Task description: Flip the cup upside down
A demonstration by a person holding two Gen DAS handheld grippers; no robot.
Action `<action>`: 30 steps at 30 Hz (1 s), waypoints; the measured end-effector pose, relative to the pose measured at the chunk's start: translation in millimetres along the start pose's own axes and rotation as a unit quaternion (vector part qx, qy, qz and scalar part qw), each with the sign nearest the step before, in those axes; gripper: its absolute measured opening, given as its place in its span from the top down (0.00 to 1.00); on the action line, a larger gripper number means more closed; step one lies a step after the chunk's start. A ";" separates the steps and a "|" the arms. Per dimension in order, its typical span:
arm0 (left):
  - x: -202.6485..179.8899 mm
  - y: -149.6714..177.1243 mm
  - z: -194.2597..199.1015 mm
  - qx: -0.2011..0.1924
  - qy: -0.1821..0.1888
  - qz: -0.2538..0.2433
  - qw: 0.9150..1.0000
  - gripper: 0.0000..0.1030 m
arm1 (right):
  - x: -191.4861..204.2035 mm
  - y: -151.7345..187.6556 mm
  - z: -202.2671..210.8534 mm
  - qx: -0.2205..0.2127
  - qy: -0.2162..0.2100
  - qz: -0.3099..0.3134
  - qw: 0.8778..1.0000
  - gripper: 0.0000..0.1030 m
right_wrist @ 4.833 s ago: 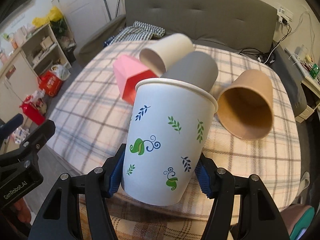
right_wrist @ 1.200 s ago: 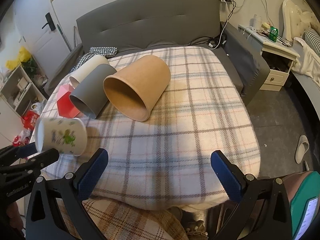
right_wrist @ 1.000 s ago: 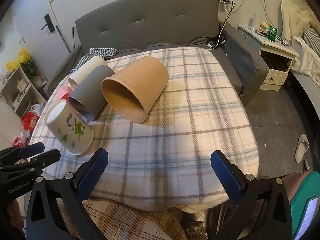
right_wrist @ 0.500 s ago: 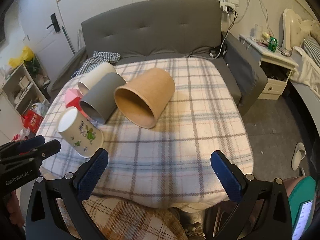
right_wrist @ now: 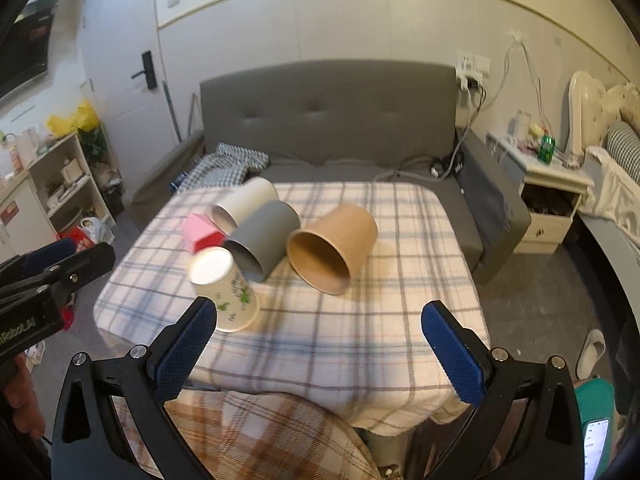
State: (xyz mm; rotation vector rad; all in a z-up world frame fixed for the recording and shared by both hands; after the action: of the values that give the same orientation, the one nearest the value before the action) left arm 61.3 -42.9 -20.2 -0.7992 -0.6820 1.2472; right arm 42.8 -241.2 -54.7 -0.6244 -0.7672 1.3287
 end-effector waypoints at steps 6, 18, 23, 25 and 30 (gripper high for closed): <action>25.8 18.8 10.8 -0.060 -0.083 0.004 0.995 0.04 | 15.8 7.9 19.5 -0.043 0.008 0.003 0.999 0.00; 24.6 42.5 4.1 -0.047 -0.074 0.007 0.996 0.04 | 20.3 15.7 14.2 -0.040 0.017 0.010 0.999 0.00; 24.4 46.3 1.8 -0.039 -0.078 0.002 0.996 0.04 | 15.4 22.1 8.2 -0.033 0.021 0.003 0.999 0.00; 24.7 47.6 0.6 -0.035 -0.077 0.003 0.996 0.04 | 15.0 22.8 8.2 -0.034 0.020 0.003 0.999 0.00; 25.2 48.5 1.2 -0.036 -0.075 0.006 0.996 0.04 | 13.8 24.7 9.4 -0.040 0.019 0.006 0.999 0.00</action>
State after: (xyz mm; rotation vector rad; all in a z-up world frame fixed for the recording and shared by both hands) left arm 38.7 -11.9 -59.2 -0.7739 -0.8495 1.3084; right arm 21.2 -224.1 -66.4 -0.7181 -0.7890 1.2989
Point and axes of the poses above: each gripper's, at about its wrist camera, not at the fingertips, and z roughly against the way its jaws point, x to its left, y to its underside, the point moved 6 cm from there along -z, roughly the way its jaws point, and after that the axes turned 3 degrees about -z, right-handed, at the moved point
